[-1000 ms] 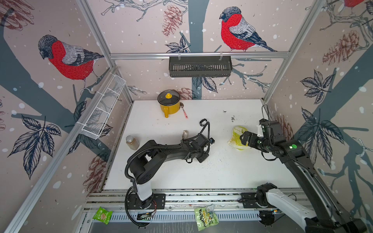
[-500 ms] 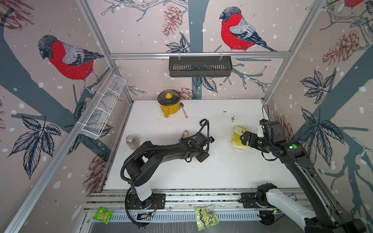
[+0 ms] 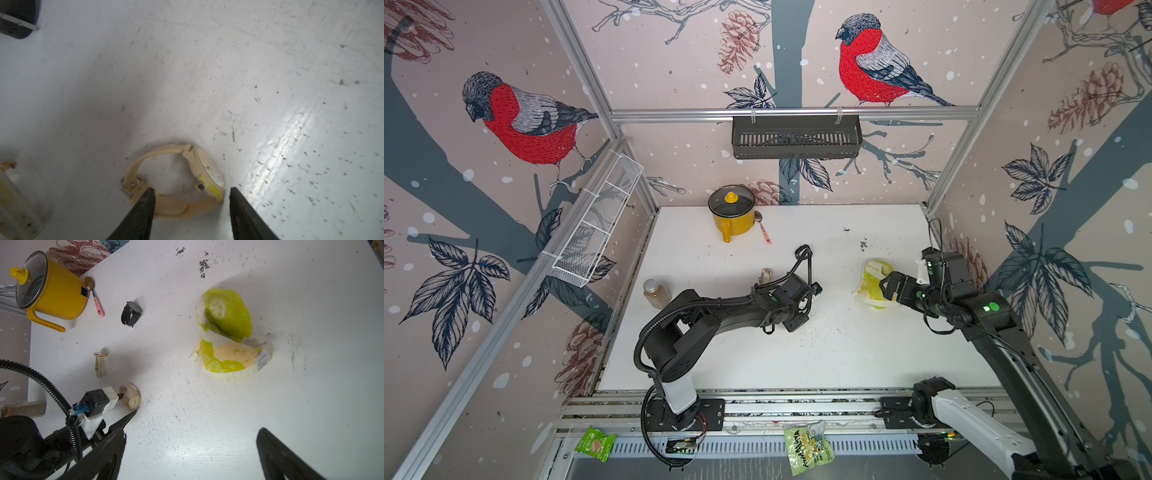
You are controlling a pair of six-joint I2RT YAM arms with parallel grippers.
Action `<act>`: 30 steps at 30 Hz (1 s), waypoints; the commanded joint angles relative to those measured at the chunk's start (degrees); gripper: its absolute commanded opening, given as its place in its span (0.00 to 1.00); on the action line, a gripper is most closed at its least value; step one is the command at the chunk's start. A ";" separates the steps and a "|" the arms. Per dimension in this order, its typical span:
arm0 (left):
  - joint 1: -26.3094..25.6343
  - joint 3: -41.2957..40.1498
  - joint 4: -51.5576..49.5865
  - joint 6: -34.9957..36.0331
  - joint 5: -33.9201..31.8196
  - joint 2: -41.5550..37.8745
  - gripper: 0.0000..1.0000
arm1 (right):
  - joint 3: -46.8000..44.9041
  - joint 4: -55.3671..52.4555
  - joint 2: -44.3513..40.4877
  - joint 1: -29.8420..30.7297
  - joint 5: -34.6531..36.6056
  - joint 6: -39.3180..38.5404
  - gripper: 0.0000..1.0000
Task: Wipe the watch dial
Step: Pick up the watch at the center of the board.
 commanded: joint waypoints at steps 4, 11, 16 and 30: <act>0.41 1.09 0.92 1.67 -0.05 1.45 0.50 | 0.82 -0.15 0.23 -0.06 0.54 0.08 1.00; 0.40 1.11 -0.01 1.50 1.86 2.63 0.33 | 1.88 -1.19 0.80 -1.12 0.72 -1.73 0.99; 0.34 1.12 -1.09 1.17 2.44 3.22 0.10 | 1.73 -1.18 0.93 -2.42 -0.19 -2.73 1.00; 0.13 5.17 -4.38 -1.27 6.13 -5.71 0.00 | -7.39 5.51 0.37 -7.01 -7.55 -2.94 1.00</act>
